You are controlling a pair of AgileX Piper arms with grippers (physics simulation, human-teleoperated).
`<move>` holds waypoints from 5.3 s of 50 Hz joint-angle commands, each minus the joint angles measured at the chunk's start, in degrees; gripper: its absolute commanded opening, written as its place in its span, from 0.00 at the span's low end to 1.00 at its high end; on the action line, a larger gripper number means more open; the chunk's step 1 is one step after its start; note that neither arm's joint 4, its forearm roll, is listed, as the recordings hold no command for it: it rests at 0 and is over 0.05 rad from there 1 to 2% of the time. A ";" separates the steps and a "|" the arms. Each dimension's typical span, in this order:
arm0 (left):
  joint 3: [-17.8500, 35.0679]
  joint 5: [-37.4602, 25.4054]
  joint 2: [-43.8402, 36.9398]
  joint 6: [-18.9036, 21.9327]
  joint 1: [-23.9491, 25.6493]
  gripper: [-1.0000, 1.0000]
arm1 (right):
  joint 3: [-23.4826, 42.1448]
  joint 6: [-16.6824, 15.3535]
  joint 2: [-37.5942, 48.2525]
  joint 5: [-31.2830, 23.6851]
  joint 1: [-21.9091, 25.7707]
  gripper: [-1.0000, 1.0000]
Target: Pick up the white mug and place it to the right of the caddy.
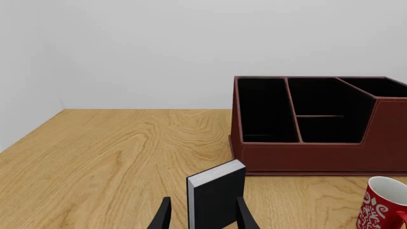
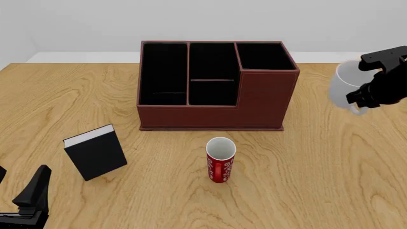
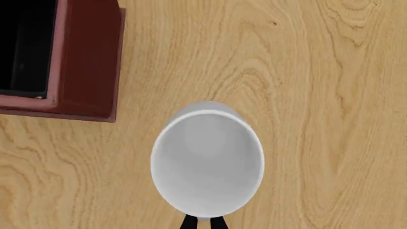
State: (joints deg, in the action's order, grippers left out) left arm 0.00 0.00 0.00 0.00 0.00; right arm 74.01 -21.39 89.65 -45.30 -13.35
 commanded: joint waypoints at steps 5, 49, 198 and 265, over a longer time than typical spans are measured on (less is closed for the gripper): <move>0.00 0.00 0.00 0.00 0.00 1.00 | 9.49 1.05 6.95 -0.68 -0.17 0.00; 0.00 0.00 0.00 0.00 0.00 1.00 | 25.22 3.16 24.91 0.99 2.88 0.00; 0.00 0.00 0.00 0.00 0.00 1.00 | 14.79 2.41 27.41 8.74 8.65 0.00; 0.00 0.00 0.00 0.00 0.00 1.00 | 14.53 3.49 30.09 9.72 8.07 1.00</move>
State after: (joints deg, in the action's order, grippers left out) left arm 0.00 0.00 0.00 0.00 0.00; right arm 88.47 -18.16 118.94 -35.59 -5.15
